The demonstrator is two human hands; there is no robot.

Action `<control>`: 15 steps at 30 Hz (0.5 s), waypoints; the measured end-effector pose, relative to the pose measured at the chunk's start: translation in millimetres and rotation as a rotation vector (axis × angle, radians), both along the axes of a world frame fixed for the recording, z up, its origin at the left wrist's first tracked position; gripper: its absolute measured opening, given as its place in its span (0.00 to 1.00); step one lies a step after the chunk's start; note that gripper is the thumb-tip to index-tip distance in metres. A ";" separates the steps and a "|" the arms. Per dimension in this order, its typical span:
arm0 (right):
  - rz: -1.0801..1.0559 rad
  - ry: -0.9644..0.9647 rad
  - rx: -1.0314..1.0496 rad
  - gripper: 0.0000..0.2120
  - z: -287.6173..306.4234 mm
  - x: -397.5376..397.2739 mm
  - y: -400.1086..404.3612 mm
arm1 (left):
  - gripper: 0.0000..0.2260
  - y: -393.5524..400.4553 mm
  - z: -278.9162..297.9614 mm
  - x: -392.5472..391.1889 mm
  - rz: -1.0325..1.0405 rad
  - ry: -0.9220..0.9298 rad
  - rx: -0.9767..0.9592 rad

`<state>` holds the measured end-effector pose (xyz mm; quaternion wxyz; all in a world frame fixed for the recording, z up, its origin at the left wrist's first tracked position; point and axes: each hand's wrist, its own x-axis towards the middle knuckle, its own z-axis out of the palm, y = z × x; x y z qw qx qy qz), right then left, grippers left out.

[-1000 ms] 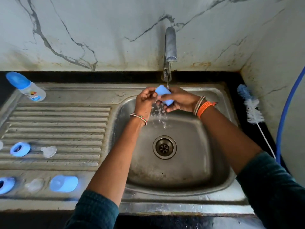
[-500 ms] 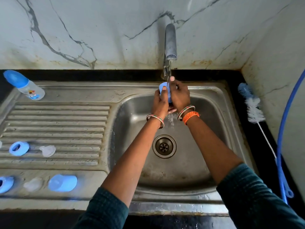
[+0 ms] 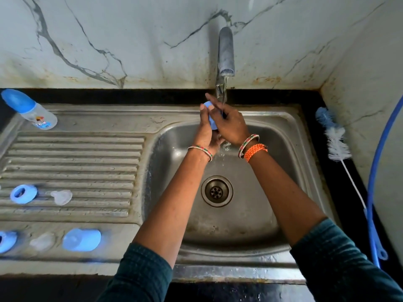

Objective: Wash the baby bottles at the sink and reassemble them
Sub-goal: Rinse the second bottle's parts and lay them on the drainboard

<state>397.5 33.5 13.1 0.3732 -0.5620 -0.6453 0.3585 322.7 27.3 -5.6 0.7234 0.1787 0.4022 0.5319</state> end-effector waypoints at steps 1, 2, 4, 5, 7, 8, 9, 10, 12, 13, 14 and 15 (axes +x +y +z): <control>0.013 0.046 -0.033 0.19 -1.1 -1.3 -1.2 | 0.21 0.9 -2.6 -2.5 0.006 0.032 0.041; 0.001 0.093 -0.060 0.19 -3.1 -3.1 -1.7 | 0.23 2.6 -4.9 -5.0 0.021 0.083 0.073; -0.056 0.179 -0.067 0.17 -6.4 -6.2 -2.8 | 0.26 3.7 -6.4 -4.1 -0.023 0.162 0.116; -0.091 0.211 -0.050 0.16 -6.4 -6.2 -3.6 | 0.26 3.3 -8.3 -3.3 -0.046 0.189 0.101; -0.191 0.166 0.004 0.19 -7.4 -1.2 -4.7 | 0.20 0.3 -10.9 -4.7 -0.044 0.181 0.045; -0.238 0.058 0.056 0.21 -8.9 3.7 -6.5 | 0.14 0.2 -10.5 -6.5 -0.040 0.151 0.036; -0.248 -0.077 0.121 0.23 -10.6 8.2 -9.8 | 0.09 0.4 -7.5 -8.0 -0.038 0.128 0.037; -0.217 -0.200 0.174 0.25 -13.4 11.5 -13.8 | 0.06 1.6 -5.8 -9.2 -0.046 0.161 0.045; -0.108 -0.391 0.202 0.27 -18.3 13.3 -19.6 | 0.06 4.7 -4.2 -8.9 -0.047 0.253 0.081; -0.062 -0.488 0.197 0.29 -19.6 12.2 -21.1 | 0.09 5.3 -5.3 -8.4 -0.042 0.275 0.085; -0.019 -0.577 0.193 0.30 -19.9 10.1 -22.2 | 0.10 5.6 -7.9 -9.2 -0.038 0.286 0.092; 0.024 -0.625 0.189 0.30 -18.6 9.3 -21.3 | 0.10 5.3 -10.7 -11.0 -0.037 0.285 0.106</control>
